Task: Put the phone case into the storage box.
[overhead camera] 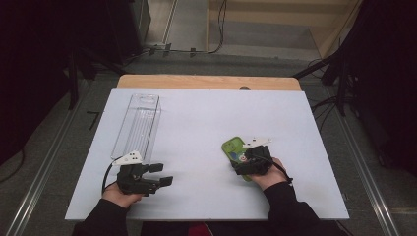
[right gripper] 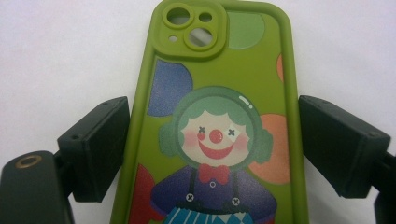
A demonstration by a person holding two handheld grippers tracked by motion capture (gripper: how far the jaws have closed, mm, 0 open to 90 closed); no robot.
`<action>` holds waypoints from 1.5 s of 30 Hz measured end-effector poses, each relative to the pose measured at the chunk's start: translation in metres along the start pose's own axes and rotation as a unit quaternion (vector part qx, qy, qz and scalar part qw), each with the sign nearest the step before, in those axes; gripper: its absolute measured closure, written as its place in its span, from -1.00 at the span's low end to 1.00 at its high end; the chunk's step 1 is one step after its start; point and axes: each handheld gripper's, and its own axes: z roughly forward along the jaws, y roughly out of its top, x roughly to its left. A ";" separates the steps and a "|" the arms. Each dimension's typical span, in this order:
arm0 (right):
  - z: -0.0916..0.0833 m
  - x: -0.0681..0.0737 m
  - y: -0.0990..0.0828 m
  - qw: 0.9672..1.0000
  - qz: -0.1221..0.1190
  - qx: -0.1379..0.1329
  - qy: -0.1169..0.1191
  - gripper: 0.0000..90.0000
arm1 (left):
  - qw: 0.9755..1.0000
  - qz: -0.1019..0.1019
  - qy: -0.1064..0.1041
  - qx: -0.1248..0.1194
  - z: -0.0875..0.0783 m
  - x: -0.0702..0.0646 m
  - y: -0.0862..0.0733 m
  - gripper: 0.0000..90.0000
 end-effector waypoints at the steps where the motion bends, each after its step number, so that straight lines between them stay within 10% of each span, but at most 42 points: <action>1: 0.000 0.000 0.000 1.000 0.000 -0.001 -0.001 -0.74 | 1.000 0.000 0.000 0.000 0.000 0.000 0.000 -0.36; 28: -0.005 -0.016 0.010 0.998 0.031 0.026 0.054 -0.68 | 1.000 -0.014 -0.004 0.011 0.001 -0.002 0.002 -0.36; 45: -0.019 -0.026 0.015 0.997 0.050 -0.006 0.060 -0.68 | 0.999 -0.033 0.001 0.003 0.006 -0.010 0.008 -0.49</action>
